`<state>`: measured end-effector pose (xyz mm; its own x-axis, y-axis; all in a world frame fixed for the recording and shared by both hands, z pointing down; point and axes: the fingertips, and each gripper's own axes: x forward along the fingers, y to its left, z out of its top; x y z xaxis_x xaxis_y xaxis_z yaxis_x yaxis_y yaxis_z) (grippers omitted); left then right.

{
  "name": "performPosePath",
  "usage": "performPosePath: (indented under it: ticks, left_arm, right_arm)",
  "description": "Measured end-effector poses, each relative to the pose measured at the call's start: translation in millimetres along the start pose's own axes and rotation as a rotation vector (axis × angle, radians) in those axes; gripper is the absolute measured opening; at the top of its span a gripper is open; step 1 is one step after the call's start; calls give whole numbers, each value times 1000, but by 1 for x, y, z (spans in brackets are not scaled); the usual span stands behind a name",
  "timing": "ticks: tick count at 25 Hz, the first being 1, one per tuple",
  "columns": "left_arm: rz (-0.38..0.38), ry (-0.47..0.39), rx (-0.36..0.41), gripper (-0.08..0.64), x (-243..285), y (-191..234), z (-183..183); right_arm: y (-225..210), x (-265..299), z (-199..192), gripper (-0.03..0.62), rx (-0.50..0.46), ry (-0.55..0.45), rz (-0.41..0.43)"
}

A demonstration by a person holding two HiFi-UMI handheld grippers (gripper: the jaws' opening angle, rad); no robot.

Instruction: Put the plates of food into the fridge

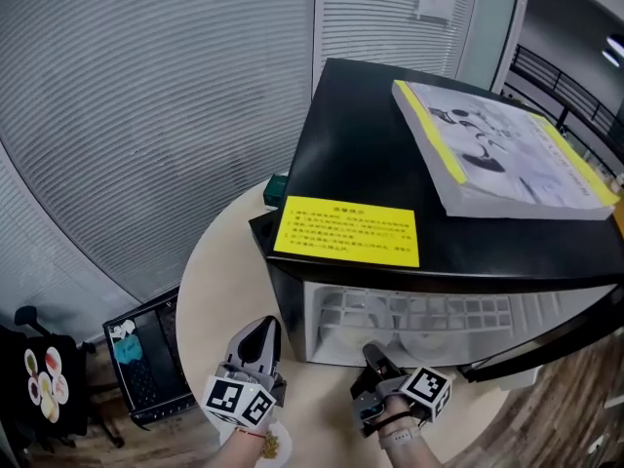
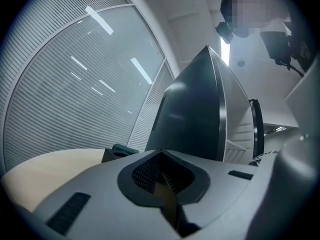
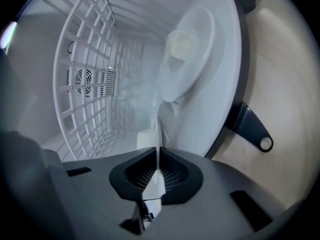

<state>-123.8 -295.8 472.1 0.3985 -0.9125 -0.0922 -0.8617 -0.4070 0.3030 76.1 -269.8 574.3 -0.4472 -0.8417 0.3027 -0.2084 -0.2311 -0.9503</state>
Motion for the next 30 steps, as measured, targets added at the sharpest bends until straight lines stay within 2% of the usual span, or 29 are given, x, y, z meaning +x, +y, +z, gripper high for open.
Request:
performPosePath:
  ticks: [4, 8, 12, 16, 19, 26, 30]
  left_arm:
    - [-24, 17, 0, 6, 11, 2, -6]
    - [-24, 16, -21, 6, 15, 3, -4]
    - [-21, 12, -26, 6, 15, 6, -3]
    - [-19, 3, -37, 6, 12, 8, -2]
    - [-23, 6, -40, 6, 11, 6, 0]
    - [-45, -8, -46, 6, 11, 1, 1]
    - [-39, -3, -50, 6, 6, -1, 1]
  right_arm:
    - [2, 4, 4, 15, -70, -2, -52]
    - [9, 8, 9, 17, -188, -13, -94]
    - [14, 12, 16, 18, -338, -49, -158]
    - [9, 14, 16, 56, -520, -56, -284]
    - [9, 14, 19, 75, -646, -57, -348]
    - [-4, 9, 28, 143, -807, -42, -494]
    - [-2, 6, 30, 154, -872, -72, -519]
